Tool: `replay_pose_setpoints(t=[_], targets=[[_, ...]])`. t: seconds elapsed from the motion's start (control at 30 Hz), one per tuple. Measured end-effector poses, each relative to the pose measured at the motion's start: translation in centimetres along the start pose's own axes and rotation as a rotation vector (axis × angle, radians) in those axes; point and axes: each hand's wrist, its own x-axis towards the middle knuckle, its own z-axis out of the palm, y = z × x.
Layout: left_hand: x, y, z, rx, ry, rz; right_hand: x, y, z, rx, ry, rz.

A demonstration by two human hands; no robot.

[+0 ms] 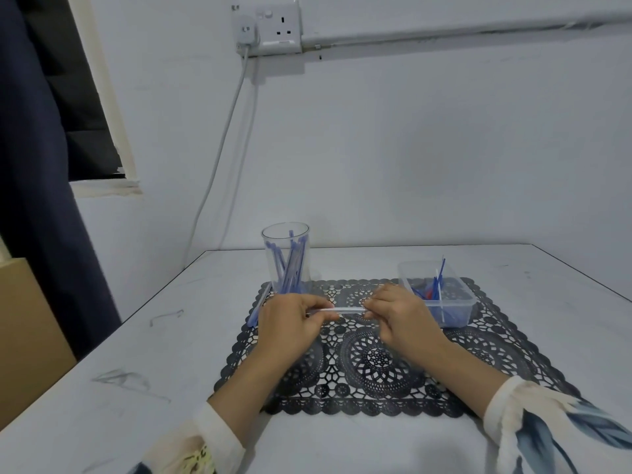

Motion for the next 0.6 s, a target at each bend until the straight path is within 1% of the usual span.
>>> replay_pose_setpoints(t=[0.17,0.27,0.43,0.6], targets=[[-0.01,-0.08,-0.01,0.024,-0.059,0.003,0.15,0.00,-0.07,-0.011,-0.026,-0.001],[0.11,-0.07,0.14,0.033,-0.107,-0.026,0.21,-0.10,-0.34,-0.018,-0.054,-0.026],[0.73,-0.75,-0.36,0.082,-0.082,-0.024,0.07,-0.77,0.17,0.028,-0.084,0.010],[0.67,-0.22,-0.54,0.270,-0.065,0.033,-0.12,-0.72,0.13,0.063,-0.106,0.053]])
